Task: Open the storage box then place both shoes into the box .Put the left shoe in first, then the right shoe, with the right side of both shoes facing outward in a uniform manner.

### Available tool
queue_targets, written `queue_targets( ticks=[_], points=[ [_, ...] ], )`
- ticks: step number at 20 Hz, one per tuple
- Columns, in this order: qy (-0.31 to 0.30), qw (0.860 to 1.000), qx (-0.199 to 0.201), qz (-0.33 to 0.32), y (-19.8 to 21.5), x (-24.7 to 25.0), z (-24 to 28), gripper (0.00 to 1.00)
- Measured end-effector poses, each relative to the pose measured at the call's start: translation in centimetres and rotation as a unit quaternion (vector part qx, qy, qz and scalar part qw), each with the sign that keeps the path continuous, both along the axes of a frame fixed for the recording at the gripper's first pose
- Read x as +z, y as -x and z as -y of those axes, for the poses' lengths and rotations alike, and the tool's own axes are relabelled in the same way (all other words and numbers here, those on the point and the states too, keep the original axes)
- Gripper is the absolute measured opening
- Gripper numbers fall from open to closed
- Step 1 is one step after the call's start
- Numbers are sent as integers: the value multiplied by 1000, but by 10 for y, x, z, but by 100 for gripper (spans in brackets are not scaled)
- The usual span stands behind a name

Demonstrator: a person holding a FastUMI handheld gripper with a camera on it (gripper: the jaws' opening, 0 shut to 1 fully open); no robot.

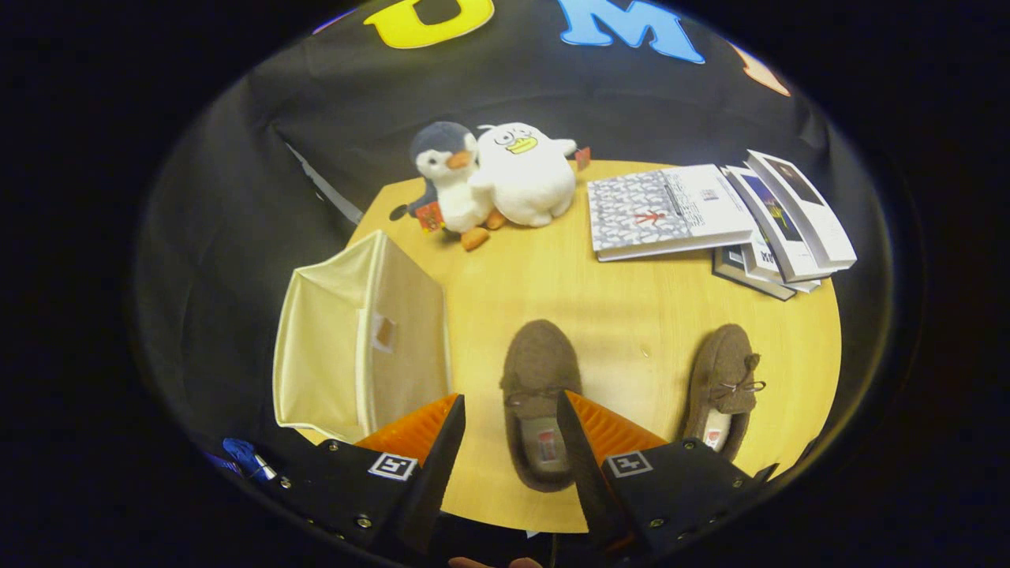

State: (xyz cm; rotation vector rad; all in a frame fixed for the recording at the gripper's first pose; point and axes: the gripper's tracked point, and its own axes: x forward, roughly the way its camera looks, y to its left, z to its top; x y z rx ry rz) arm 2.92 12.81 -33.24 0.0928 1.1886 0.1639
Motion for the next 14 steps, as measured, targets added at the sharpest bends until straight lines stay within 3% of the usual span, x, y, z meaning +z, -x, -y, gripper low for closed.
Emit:
queue_targets(
  ticks=[7,14],
  points=[
    [6,996,-26,-88,16,-53,38,72],
    [30,989,14,-141,11,-97,41,72]
  ],
)
